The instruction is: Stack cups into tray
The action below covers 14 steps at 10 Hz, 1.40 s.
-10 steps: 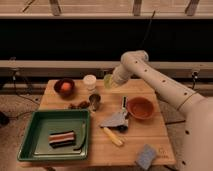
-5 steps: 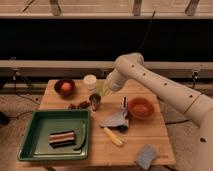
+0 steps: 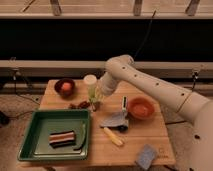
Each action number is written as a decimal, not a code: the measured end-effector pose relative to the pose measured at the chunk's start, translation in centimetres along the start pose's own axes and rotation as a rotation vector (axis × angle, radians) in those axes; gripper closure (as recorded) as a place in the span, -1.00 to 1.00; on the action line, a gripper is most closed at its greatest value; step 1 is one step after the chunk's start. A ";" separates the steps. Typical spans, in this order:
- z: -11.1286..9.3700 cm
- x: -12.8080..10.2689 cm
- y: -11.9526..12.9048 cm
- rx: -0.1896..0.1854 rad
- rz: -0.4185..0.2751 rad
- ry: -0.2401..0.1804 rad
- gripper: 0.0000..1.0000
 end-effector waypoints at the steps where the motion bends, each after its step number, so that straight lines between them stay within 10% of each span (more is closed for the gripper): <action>1: 0.3 -0.2 -0.1 -0.003 -0.005 -0.001 0.94; 9: 1.9 3.9 -1.8 0.006 0.067 0.055 -0.58; 14: 2.0 5.0 -0.9 0.004 0.093 0.061 -0.60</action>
